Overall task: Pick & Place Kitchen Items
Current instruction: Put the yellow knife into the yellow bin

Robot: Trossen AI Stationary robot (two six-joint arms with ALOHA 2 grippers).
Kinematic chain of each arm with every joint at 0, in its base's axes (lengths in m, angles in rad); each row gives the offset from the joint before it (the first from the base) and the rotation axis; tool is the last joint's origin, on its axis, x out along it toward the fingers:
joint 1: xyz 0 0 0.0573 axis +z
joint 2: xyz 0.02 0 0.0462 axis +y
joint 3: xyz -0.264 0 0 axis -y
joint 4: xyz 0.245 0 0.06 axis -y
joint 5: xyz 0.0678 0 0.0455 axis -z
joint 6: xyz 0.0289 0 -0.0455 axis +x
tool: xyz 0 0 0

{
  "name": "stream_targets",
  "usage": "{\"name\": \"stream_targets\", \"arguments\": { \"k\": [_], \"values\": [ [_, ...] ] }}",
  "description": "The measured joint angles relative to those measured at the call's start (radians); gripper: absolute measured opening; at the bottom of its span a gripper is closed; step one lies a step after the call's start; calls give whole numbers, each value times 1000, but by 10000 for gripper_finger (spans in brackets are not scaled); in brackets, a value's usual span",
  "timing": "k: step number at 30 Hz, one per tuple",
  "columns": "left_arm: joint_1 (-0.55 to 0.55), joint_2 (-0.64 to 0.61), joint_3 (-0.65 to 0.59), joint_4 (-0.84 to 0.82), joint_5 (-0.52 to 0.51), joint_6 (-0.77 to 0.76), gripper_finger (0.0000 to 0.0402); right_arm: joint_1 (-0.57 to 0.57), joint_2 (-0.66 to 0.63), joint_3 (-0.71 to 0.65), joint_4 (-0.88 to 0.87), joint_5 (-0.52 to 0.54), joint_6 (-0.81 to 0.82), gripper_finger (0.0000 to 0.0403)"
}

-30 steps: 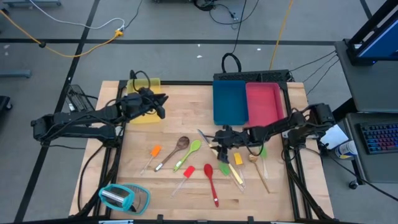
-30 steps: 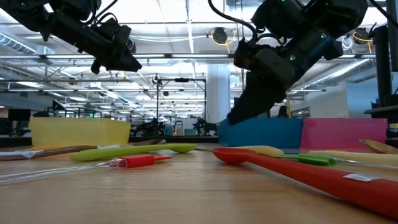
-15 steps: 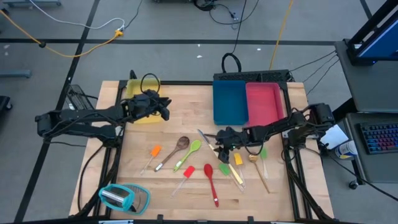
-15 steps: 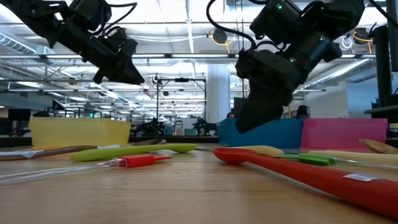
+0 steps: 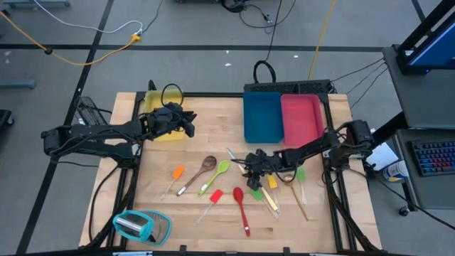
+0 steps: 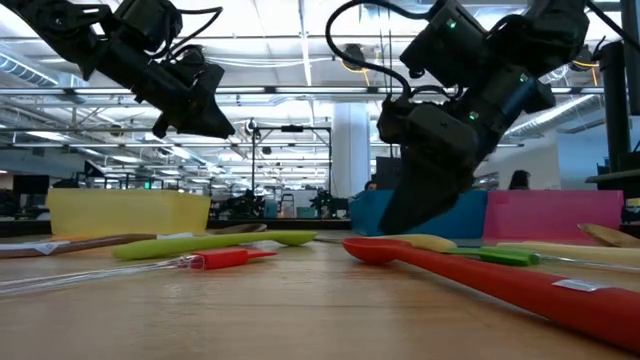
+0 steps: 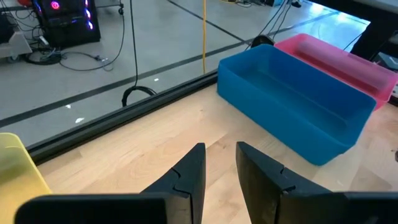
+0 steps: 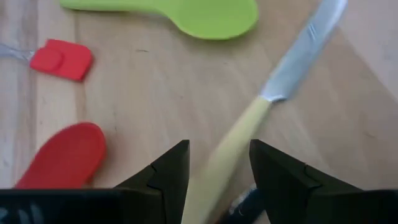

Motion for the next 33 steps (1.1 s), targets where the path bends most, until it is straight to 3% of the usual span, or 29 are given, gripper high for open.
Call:
{"name": "stream_targets", "arguments": {
  "k": [13,19,33],
  "values": [
    [0,0,0,1,0,9,93,-28,10,1,6,23,-74,164],
    [0,0,0,0,0,8,93,-72,7,0,-9,-87,-77,164],
    [0,0,0,-19,0,20,93,-107,-38,0,-131,-139,-193,164]
  ]
}}
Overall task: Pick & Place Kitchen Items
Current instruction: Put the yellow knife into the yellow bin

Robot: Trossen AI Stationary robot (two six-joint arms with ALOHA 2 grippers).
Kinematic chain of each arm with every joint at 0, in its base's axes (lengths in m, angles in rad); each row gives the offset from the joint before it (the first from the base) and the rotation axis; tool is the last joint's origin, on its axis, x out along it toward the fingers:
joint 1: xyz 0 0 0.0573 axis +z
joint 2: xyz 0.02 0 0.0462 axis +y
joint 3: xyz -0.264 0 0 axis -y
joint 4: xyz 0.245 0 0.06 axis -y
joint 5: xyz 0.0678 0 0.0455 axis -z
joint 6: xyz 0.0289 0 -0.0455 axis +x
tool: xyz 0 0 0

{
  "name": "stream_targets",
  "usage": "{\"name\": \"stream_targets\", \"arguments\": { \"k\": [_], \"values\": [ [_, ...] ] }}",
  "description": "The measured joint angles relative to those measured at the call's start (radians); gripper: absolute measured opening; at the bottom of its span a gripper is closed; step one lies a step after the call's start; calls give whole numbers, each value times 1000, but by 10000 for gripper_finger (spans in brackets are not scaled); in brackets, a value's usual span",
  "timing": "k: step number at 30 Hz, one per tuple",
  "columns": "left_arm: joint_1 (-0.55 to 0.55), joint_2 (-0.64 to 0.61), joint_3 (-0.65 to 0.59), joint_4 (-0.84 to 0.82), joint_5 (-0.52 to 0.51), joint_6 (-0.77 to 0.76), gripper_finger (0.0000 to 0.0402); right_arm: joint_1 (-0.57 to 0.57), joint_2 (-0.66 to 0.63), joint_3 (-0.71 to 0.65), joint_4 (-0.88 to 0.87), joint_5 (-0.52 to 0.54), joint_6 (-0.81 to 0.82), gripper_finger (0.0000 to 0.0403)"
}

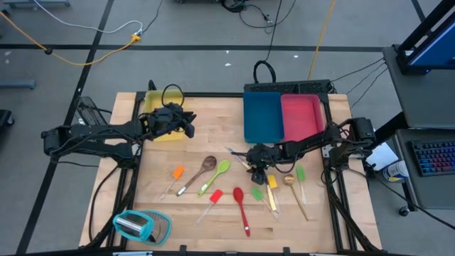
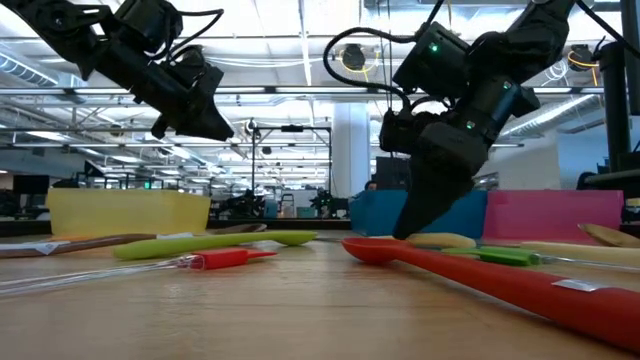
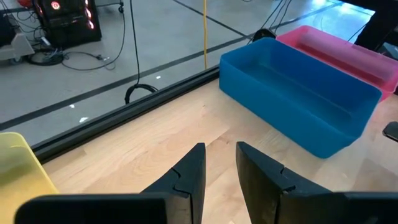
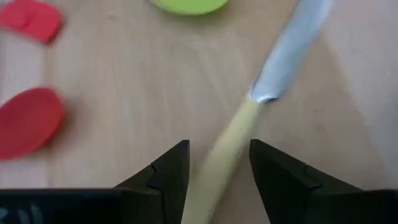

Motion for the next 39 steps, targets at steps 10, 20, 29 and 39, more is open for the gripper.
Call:
{"name": "stream_targets", "arguments": {
  "k": [10,20,29,39],
  "values": [
    [0,0,0,-6,0,9,93,-49,-15,2,-81,29,-106,164],
    [0,0,0,-9,0,11,93,-5,-14,2,-120,156,-123,159],
    [-1,0,0,-11,0,4,93,21,-14,2,-155,287,-138,56],
    [-29,0,0,8,0,-10,93,16,-52,-4,-122,273,-146,42]
  ]
}}
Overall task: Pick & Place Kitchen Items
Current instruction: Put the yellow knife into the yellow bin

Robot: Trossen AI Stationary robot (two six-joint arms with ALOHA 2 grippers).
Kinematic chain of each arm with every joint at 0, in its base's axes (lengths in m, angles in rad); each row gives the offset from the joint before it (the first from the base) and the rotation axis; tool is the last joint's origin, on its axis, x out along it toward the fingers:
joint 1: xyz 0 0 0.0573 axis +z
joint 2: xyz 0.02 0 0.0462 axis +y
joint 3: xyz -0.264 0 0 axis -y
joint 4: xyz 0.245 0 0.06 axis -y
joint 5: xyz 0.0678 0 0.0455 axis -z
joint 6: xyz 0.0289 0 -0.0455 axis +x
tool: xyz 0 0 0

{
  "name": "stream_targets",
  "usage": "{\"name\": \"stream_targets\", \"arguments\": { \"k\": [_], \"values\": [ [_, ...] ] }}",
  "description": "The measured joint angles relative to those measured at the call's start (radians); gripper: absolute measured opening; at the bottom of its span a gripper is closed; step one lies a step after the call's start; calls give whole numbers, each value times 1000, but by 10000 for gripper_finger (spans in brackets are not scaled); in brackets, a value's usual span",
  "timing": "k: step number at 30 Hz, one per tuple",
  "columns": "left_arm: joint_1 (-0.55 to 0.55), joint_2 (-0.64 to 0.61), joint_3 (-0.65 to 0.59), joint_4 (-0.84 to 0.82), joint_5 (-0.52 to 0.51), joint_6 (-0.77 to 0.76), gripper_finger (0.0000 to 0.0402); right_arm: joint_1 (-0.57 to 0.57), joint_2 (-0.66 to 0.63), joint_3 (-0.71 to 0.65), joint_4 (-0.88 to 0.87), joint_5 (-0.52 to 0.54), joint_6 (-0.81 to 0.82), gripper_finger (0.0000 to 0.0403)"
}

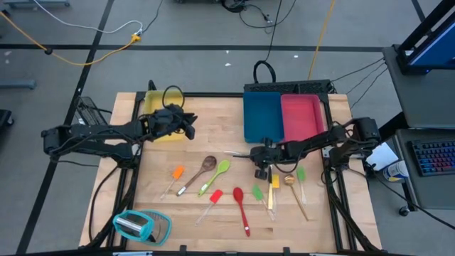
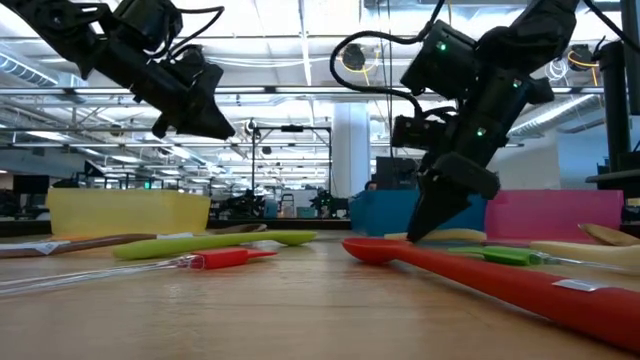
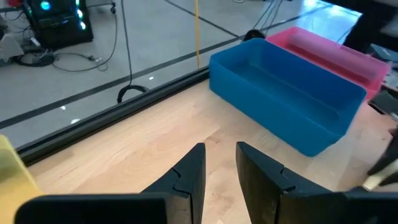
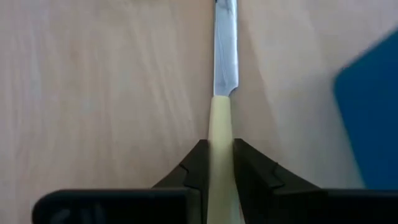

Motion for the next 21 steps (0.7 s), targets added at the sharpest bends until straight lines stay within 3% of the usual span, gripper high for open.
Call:
{"name": "stream_targets", "arguments": {
  "k": [8,12,17,21],
  "values": [
    [-54,0,0,36,35,74,93,1,-89,2,15,27,-33,35],
    [-75,0,0,50,46,107,93,0,-170,2,92,27,-68,2],
    [-93,0,0,50,47,112,93,0,-289,3,263,26,-177,1],
    [-104,0,0,49,47,112,93,0,-344,4,280,24,-225,1]
  ]
}}
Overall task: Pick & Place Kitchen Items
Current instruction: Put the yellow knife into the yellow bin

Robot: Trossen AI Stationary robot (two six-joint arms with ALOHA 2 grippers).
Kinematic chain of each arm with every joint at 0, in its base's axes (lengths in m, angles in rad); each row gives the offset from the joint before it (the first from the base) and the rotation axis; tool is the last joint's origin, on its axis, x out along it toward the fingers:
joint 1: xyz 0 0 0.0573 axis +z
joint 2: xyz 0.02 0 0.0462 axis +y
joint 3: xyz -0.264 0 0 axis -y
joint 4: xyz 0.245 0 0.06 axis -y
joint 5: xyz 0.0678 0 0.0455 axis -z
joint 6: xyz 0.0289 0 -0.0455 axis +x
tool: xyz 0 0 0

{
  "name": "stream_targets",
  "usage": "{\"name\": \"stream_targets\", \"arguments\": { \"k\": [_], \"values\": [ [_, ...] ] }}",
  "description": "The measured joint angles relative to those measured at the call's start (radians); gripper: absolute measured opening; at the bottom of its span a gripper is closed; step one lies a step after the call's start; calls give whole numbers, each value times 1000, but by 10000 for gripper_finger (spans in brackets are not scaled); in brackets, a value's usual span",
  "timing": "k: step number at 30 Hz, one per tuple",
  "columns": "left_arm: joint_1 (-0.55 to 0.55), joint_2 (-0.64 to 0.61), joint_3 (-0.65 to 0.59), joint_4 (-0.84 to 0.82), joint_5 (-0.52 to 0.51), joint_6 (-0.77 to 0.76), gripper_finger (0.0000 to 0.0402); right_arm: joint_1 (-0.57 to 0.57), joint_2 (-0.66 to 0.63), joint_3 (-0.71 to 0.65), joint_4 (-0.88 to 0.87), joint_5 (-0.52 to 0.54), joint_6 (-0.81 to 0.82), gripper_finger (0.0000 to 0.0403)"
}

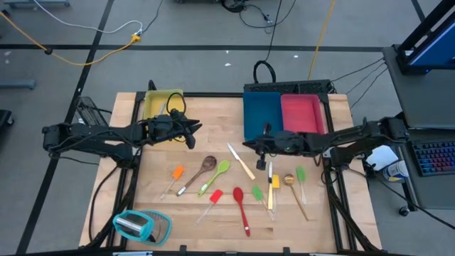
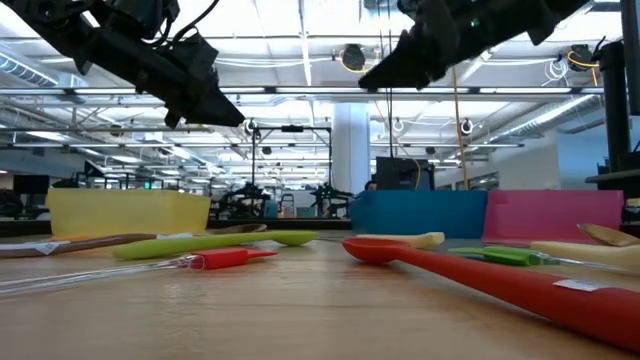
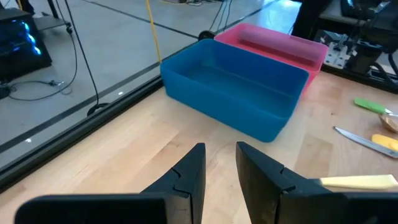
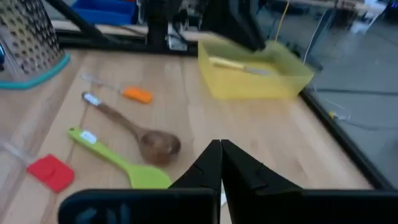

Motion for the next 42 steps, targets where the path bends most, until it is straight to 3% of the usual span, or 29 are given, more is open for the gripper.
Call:
{"name": "stream_targets", "arguments": {
  "k": [4,10,16,22,33,42],
  "values": [
    [-6,0,0,1,0,0,93,7,17,0,-84,-38,61,15],
    [-6,0,0,1,-1,-8,93,51,138,-1,-204,-56,224,70],
    [-6,0,0,0,-1,-14,93,71,288,-1,-158,-61,287,141],
    [-6,0,0,0,-1,-14,93,61,379,-1,-115,-138,382,194],
    [-6,0,0,0,-2,12,93,50,440,0,-56,-166,365,195],
    [-6,0,0,0,-3,26,93,-21,389,0,-170,-167,331,195]
  ]
}}
